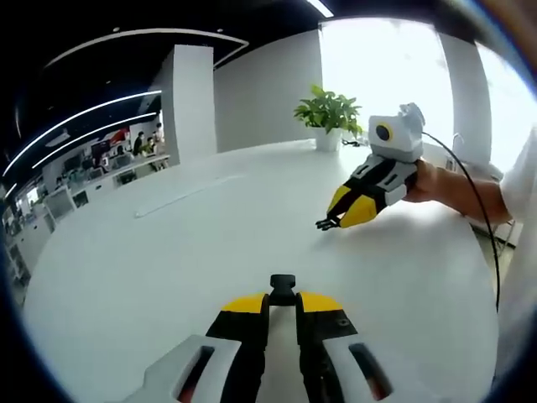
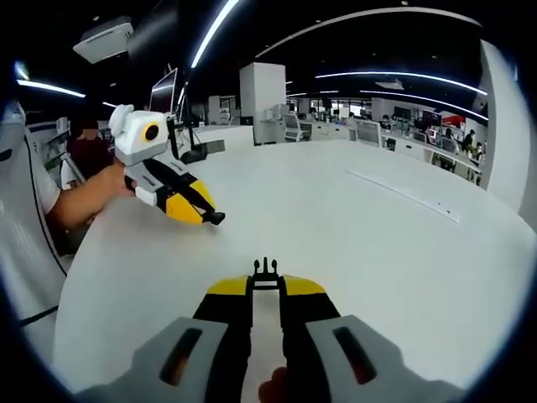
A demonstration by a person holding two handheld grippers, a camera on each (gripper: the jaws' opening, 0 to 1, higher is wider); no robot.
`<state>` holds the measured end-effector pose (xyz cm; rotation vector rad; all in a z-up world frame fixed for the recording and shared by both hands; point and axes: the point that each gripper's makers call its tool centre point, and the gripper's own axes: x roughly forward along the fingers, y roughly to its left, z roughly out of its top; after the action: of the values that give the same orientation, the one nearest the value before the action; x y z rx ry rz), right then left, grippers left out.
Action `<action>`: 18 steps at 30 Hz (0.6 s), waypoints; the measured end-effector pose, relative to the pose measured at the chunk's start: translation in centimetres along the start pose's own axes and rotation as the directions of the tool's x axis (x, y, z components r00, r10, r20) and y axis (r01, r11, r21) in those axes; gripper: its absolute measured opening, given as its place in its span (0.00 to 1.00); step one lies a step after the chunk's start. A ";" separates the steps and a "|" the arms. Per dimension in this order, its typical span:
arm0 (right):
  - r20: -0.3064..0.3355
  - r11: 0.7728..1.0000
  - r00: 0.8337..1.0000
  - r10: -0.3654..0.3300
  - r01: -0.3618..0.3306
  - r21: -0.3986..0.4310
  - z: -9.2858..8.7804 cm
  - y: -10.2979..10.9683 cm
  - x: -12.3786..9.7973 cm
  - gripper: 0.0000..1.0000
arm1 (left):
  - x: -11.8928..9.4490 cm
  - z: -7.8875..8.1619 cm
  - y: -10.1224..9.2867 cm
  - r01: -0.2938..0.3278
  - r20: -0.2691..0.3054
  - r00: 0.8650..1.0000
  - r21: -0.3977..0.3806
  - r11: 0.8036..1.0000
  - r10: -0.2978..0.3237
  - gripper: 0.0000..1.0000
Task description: Snap the two parts of the plastic buckle together until the buckle closes and remains connected.
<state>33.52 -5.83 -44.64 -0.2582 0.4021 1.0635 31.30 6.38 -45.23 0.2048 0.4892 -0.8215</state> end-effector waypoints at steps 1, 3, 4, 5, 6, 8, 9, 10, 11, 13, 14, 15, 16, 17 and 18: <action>-0.004 1.000 1.000 0.002 -0.002 -0.002 -0.1 0.1 0.0 0.12 | -0.1 0.0 -0.1 0.003 -0.001 1.000 0.009 1.000 -0.003 0.12; -0.011 1.000 1.000 0.008 -0.008 -0.015 -0.3 0.4 -0.2 0.12 | -0.1 0.0 -0.4 0.018 0.000 1.000 0.025 1.000 -0.018 0.12; -0.015 1.000 1.000 0.012 -0.013 -0.024 -0.4 0.6 -0.3 0.12 | -0.2 0.0 -0.6 0.029 0.001 1.000 0.031 0.999 -0.029 0.12; -0.016 0.999 1.000 0.018 -0.019 -0.030 -0.4 0.8 -0.3 0.12 | -0.2 0.0 -0.7 0.039 0.005 0.999 0.032 0.999 -0.039 0.12; -0.015 0.999 0.999 0.028 -0.029 -0.036 -0.5 1.0 -0.4 0.12 | -0.2 0.0 -0.9 0.051 0.006 0.999 0.039 0.998 -0.051 0.12; -0.019 0.998 0.999 0.049 -0.049 -0.047 -0.7 1.4 -0.4 0.12 | -0.2 0.0 -1.1 0.064 0.005 0.998 0.060 0.996 -0.064 0.12; -0.021 0.997 0.998 0.058 -0.060 -0.056 -0.9 1.6 -0.5 0.12 | -0.2 -0.1 -1.3 0.072 0.004 0.997 0.067 0.995 -0.073 0.12; -0.022 0.996 0.997 0.068 -0.069 -0.062 -1.0 1.9 -0.5 0.12 | -0.2 -0.1 -1.4 0.081 0.003 0.997 0.070 0.994 -0.082 0.12; -0.025 0.995 0.997 0.076 -0.077 -0.068 -1.1 2.1 -0.5 0.12 | -0.1 -0.1 -1.5 0.085 0.002 0.996 0.073 0.994 -0.085 0.12; -0.033 0.992 0.996 0.088 -0.091 -0.091 -1.4 2.5 -0.6 0.12 | -0.1 -0.1 -1.7 0.096 -0.001 0.995 0.082 0.992 -0.096 0.12; -0.040 0.990 0.994 0.097 -0.101 -0.101 -1.5 2.7 -0.6 0.12 | -0.1 -0.1 -1.8 0.103 0.001 0.995 0.085 0.991 -0.103 0.12; -0.044 0.988 0.993 0.107 -0.111 -0.110 -1.6 3.0 -0.6 0.12 | 0.0 -0.1 -1.9 0.109 0.004 0.994 0.085 0.990 -0.110 0.12; -0.037 0.986 0.992 0.125 -0.128 -0.111 -1.5 3.2 -0.7 0.12 | 0.0 0.0 -2.0 0.120 0.008 0.993 0.078 0.990 -0.121 0.12; -0.036 0.985 0.991 0.130 -0.134 -0.112 -1.5 3.3 -0.7 0.12 | 0.0 0.0 -2.1 0.128 0.010 0.992 0.077 0.989 -0.130 0.12; -0.036 0.984 0.991 0.132 -0.135 -0.115 -1.5 3.4 -0.7 0.12 | 0.0 0.0 -2.1 0.131 0.009 0.991 0.079 0.988 -0.133 0.12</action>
<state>29.93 -5.43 -45.76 -0.3551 0.3868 1.2186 29.74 5.00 -45.18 0.2400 0.4608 -0.9719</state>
